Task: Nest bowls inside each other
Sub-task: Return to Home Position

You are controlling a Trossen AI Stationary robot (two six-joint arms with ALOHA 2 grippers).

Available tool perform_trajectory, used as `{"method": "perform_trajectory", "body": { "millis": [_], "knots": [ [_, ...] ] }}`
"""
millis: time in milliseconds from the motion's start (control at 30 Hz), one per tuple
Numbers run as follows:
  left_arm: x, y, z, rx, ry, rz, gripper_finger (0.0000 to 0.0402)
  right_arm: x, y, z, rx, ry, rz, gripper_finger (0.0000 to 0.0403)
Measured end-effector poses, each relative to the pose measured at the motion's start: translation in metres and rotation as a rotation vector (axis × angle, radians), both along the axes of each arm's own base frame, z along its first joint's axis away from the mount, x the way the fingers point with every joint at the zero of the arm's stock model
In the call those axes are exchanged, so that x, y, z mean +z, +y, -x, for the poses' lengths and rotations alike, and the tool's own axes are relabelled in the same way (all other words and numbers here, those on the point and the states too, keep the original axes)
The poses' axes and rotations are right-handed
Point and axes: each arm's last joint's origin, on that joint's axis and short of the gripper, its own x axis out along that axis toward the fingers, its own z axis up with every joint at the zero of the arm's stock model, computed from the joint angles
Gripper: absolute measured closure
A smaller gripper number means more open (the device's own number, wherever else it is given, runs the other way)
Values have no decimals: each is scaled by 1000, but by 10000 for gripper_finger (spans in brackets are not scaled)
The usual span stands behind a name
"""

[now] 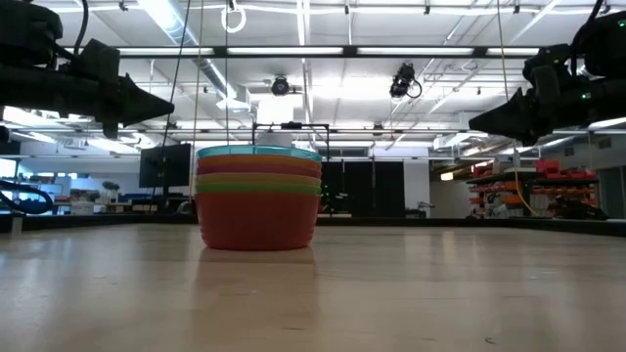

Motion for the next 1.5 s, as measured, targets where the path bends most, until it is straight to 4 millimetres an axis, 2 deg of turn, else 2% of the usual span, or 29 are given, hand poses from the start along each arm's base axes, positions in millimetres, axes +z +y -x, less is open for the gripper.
{"method": "perform_trajectory", "body": {
  "millis": [533,900,1267,1500],
  "knots": [
    [0,0,0,0,-1,0,366,0,0,0,-1,-8,-19,355],
    [0,0,0,0,-1,0,378,0,0,0,-1,-9,-19,355],
    [0,0,0,0,-1,0,366,0,0,0,-1,-8,-19,355],
    [0,0,0,0,-1,-1,375,0,0,0,-1,-8,-19,355]
  ]
}}
